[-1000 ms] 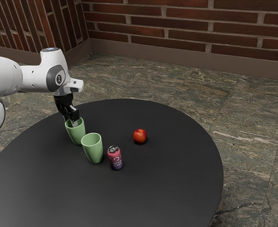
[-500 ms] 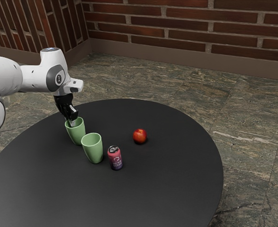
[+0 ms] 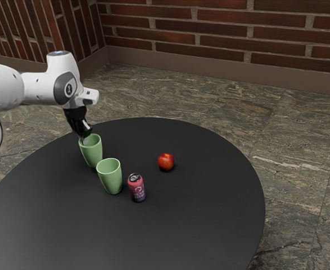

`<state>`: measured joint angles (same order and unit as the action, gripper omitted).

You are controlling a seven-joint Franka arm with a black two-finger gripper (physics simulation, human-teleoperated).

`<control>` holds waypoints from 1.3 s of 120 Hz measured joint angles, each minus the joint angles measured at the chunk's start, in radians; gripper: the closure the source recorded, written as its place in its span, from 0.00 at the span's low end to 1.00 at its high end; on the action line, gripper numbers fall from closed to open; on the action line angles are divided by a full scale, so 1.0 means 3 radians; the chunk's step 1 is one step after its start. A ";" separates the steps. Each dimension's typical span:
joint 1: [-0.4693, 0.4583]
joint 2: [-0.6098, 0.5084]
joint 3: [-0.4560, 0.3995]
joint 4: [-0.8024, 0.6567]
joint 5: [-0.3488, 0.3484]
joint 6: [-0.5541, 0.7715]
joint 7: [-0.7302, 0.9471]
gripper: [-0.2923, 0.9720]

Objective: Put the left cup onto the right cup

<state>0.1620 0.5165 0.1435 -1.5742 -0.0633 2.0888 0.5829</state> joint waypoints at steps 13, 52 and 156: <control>-0.0043 -0.0139 0.0016 -0.0014 0.0012 -0.0005 -0.0001 0.85; -0.0215 -0.0589 0.0031 -0.0061 0.0072 -0.0147 -0.0006 0.85; -0.0657 -0.1276 0.0022 -0.0693 0.0075 -0.0388 -0.0010 0.85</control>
<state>-0.0350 0.1336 0.1503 -1.7821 -0.0407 1.9724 0.5798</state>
